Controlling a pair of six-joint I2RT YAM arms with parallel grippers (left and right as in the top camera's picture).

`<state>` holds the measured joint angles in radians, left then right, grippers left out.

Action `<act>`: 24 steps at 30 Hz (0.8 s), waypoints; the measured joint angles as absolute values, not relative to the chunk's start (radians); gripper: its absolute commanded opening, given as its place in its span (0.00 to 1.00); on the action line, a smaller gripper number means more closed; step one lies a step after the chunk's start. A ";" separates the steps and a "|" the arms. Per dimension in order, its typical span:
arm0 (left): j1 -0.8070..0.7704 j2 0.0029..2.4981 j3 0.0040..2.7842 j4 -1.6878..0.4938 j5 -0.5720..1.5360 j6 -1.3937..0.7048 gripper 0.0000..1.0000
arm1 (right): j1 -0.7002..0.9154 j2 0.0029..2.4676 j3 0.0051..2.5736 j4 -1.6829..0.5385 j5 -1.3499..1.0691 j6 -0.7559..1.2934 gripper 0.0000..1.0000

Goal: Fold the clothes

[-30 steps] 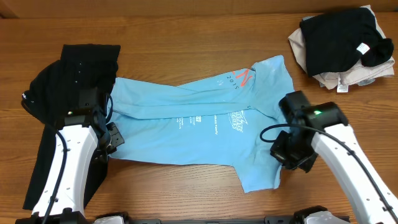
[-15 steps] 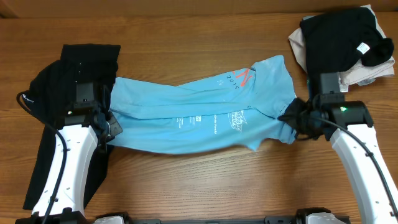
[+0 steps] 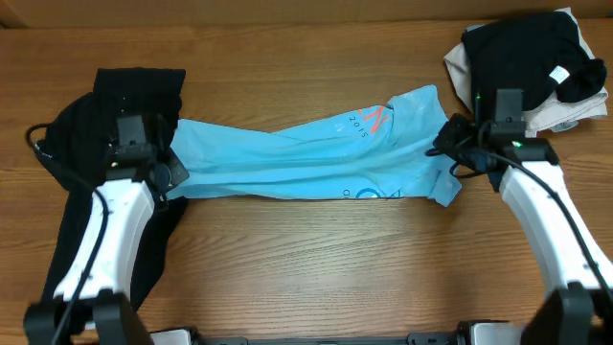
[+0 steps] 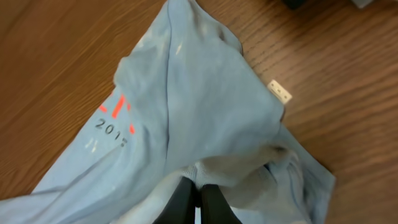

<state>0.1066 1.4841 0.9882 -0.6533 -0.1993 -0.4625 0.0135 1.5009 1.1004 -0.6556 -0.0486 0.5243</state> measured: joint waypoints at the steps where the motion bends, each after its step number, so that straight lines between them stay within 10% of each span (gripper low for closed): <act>1: 0.107 1.504 0.988 -0.633 -0.199 -0.463 0.04 | 0.014 1.520 1.100 -0.638 -0.049 0.522 0.04; 8: 0.107 1.671 0.988 -0.427 -0.216 -0.461 0.18 | 0.014 1.599 1.100 -0.495 -0.049 0.512 0.06; 10: 0.107 1.720 0.989 -0.355 -0.222 -0.460 0.34 | 0.014 1.609 1.100 -0.471 -0.049 0.504 0.25; 12: 0.107 1.760 0.989 -0.294 -0.224 -0.460 0.64 | 0.014 1.621 1.101 -0.464 -0.048 0.495 0.69; 15: 0.107 1.790 0.989 -0.253 -0.224 -0.453 0.91 | 0.014 1.637 1.101 -0.467 -0.048 0.476 0.94; 24: 0.107 1.776 1.047 -0.451 -0.220 -0.389 1.00 | -0.031 1.643 1.101 -0.493 -0.049 0.299 1.00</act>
